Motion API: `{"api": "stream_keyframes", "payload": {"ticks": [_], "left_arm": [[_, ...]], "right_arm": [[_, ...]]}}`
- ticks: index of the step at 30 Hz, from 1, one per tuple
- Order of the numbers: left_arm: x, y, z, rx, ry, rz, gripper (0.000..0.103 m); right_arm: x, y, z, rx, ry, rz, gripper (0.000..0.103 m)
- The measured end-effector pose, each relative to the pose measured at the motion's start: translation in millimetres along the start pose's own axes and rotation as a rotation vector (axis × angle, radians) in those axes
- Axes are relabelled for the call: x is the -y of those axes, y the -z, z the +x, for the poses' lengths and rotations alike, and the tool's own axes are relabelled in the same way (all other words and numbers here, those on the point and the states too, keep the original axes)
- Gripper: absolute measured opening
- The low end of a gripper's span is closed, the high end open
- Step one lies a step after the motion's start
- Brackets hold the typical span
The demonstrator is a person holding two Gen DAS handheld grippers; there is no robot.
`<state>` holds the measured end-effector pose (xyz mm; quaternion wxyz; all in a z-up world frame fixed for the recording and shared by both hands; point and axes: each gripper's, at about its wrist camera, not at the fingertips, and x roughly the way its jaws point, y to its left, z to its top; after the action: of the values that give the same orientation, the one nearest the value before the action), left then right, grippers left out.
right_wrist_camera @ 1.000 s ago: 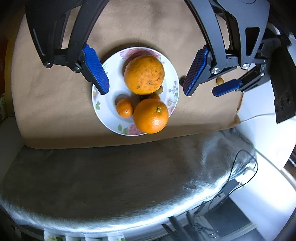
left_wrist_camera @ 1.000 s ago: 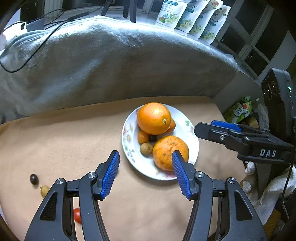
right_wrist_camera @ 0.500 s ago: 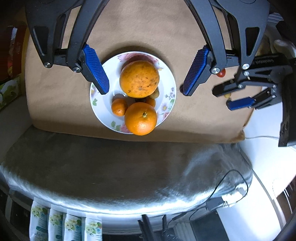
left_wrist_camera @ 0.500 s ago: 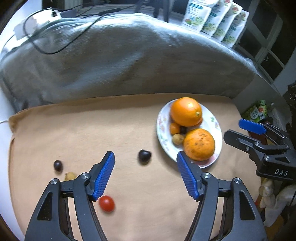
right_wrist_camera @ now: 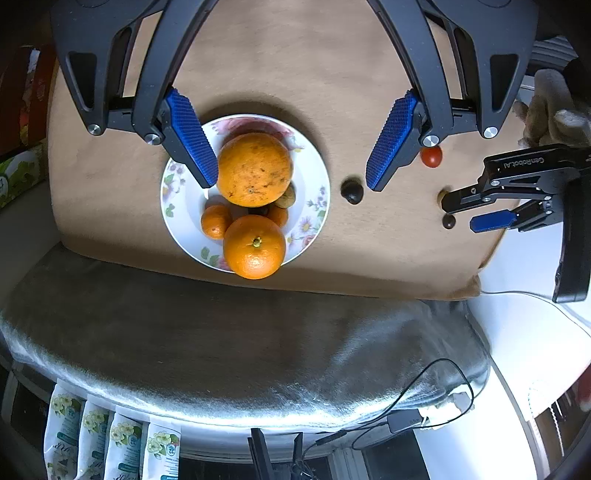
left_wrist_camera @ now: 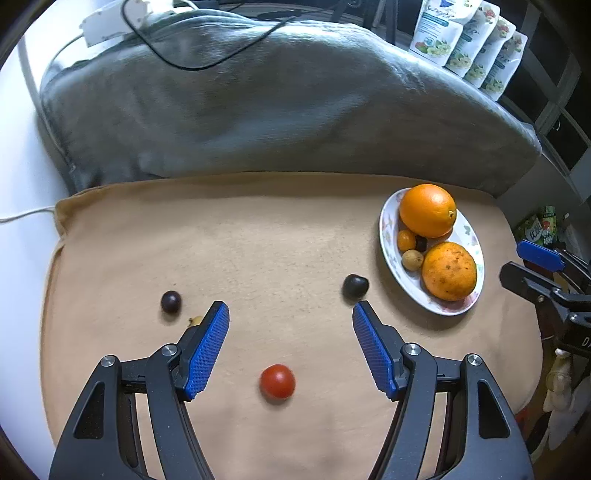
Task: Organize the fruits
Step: 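Withdraw both tools from the plate toward the remaining plums and tomato, then close the left gripper on the longan while the right gripper closes on the cherry tomato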
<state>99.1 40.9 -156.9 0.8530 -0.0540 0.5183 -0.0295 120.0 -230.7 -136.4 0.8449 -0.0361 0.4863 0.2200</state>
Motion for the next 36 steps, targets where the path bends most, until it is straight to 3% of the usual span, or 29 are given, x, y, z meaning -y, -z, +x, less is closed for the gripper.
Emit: {"api": "stream_keyframes", "payload": {"ticks": [10,19,30,33,36], "left_arm": [[-27.0,11.4,-5.1,0.009,0.002,-0.045,0.069],[-79.8,30.9,-4.8,-0.021,-0.003,-0.162,0.067],[-110.4,48.6,5.4,-0.064,0.040,-0.244,0.051],[-114.0,51.0,13.5,-0.077,0.065,-0.262,0.042],[-114.9,51.2,23.5,-0.092,0.093,-0.279,0.040]], "right_arm": [[-17.8,10.2,-0.6,-0.009,-0.063,-0.012,0.085],[-53.4,20.9,15.0,-0.066,-0.155,-0.074,0.085],[-102.8,23.9,53.8,-0.148,-0.269,-0.161,0.080],[-115.6,26.5,66.6,-0.177,-0.293,-0.183,0.076],[-125.6,29.3,78.9,-0.207,-0.311,-0.198,0.065]]}}
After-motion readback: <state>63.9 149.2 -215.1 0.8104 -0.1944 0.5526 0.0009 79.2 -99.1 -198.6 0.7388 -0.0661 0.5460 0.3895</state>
